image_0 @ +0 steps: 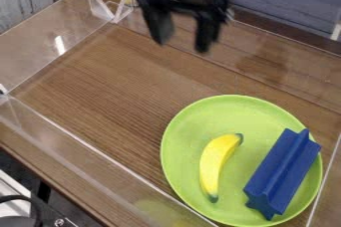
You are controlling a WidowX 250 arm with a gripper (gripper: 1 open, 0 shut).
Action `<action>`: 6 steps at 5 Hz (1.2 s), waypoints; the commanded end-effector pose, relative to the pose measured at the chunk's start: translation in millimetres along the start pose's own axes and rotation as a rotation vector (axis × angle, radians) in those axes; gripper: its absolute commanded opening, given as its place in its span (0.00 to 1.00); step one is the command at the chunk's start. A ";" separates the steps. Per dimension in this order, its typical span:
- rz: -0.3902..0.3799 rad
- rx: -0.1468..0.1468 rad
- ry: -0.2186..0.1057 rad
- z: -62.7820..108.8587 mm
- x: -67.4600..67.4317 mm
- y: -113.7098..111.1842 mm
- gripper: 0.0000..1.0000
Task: Put the banana in the green plate
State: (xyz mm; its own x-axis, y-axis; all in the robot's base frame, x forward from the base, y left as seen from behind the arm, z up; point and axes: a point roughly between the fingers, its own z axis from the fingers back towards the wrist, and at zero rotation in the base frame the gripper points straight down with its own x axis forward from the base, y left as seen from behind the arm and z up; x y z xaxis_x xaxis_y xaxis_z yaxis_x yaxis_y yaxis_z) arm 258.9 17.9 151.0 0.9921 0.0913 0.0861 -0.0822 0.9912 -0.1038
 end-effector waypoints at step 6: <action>-0.199 0.024 0.045 -71.9 -7.0 -83.9 0.00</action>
State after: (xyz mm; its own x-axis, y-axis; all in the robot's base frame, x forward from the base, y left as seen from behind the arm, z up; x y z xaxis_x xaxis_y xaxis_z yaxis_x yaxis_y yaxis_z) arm 262.2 -73.6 79.6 0.9933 -0.1129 0.0239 0.1142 0.9913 -0.0651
